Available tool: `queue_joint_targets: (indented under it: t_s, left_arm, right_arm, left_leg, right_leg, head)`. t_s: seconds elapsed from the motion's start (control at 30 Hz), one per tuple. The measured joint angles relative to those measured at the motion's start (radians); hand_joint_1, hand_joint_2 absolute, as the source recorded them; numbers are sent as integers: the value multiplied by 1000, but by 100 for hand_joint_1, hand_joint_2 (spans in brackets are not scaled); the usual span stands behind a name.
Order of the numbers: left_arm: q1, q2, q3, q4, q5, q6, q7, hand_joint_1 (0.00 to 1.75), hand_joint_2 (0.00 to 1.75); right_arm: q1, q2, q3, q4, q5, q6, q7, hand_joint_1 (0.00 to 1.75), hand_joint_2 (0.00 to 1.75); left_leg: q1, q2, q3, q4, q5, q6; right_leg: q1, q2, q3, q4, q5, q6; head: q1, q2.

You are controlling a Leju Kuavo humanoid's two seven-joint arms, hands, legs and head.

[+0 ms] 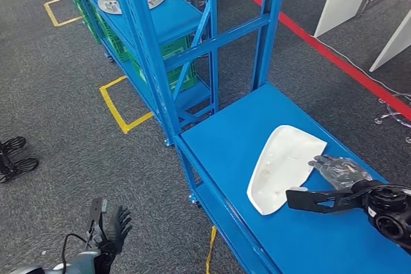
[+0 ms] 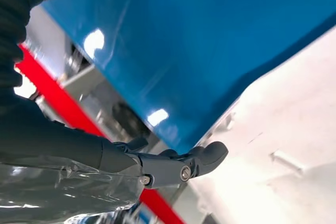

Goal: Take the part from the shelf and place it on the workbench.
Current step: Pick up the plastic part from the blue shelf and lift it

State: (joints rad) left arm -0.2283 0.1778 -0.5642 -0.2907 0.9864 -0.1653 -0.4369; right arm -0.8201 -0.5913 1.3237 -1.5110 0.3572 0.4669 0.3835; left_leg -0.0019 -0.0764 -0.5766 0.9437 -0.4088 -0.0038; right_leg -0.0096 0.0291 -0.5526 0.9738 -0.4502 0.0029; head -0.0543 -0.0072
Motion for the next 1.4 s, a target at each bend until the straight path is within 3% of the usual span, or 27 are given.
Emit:
queue_joint_targets:
  t_s: [0.13, 0.73, 1.4]
  left_arm:
    - [-2, -3, 0, 0, -5, 1, 0, 0, 0]
    - [-20, -11, -1, 0, -27, 1, 15, 0, 0]
    - [-32, -18, -2, 0, -36, 1, 25, 0, 0]
  right_arm:
    - [0, 14, -2, 15, 125, -16, -21, 0, 175]
    - [24, 46, -108, 25, 387, -110, -77, 0, 175]
    - [74, 96, -201, 23, 361, -149, -120, 0, 175]
  left_leg:
    - [0, 0, 0, 0, 0, 0]
    - [0, 0, 0, 0, 0, 0]
    - [0, 0, 0, 0, 0, 0]
  right_leg:
    - [0, 0, 0, 0, 0, 0]
    - [0, 0, 0, 0, 0, 0]
    - [0, 0, 0, 0, 0, 0]
  head:
    - [0, 0]
    - [0, 0]
    - [0, 0]
